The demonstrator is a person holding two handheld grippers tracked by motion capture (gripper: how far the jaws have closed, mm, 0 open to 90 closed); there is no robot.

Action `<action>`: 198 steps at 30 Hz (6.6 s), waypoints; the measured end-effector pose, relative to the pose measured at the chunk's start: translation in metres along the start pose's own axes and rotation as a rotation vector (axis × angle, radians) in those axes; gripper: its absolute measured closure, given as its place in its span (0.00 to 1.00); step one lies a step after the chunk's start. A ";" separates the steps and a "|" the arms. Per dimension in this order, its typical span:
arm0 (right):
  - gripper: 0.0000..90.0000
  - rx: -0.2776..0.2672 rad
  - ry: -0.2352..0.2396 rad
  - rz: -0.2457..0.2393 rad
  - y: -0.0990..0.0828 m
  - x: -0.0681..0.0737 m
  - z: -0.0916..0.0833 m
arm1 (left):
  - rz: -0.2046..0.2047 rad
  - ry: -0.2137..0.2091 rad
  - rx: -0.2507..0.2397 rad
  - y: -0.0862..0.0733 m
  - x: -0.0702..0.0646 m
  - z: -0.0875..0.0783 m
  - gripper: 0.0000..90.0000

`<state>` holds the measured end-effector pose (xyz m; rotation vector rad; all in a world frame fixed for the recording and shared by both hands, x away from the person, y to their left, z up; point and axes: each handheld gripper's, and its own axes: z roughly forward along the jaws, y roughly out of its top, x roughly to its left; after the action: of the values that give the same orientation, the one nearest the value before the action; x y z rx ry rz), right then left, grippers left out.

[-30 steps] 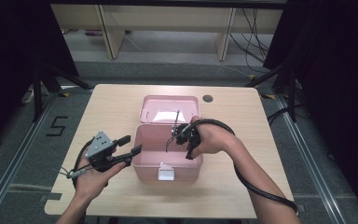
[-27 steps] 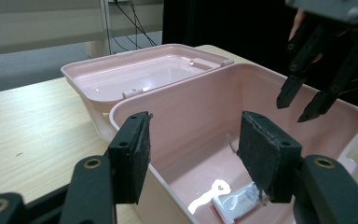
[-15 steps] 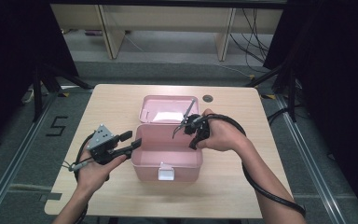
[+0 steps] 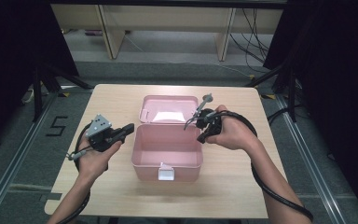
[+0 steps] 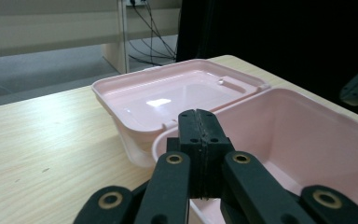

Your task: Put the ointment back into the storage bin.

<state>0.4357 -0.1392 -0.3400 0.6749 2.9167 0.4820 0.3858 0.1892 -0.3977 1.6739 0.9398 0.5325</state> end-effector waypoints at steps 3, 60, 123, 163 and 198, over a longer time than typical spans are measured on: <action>1.00 -0.010 -0.009 0.020 -0.002 -0.002 -0.002 | -0.009 0.007 0.018 0.002 0.006 0.006 1.00; 1.00 -0.096 -0.105 0.354 -0.016 -0.063 0.027 | -0.267 0.136 0.336 0.035 0.081 0.135 0.72; 1.00 -0.115 -0.097 0.336 -0.022 -0.067 0.037 | -0.367 0.247 0.458 0.046 0.077 0.161 0.90; 1.00 -0.149 -0.096 0.370 -0.016 -0.077 0.067 | -0.403 0.280 0.422 0.049 0.071 0.161 0.95; 1.00 -0.230 -0.104 0.384 -0.017 -0.081 0.078 | -0.401 0.276 0.424 0.049 0.068 0.164 0.96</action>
<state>0.5148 -0.1681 -0.4162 1.1871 2.5810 0.7789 0.5635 0.1430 -0.4095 1.7377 1.6371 0.3059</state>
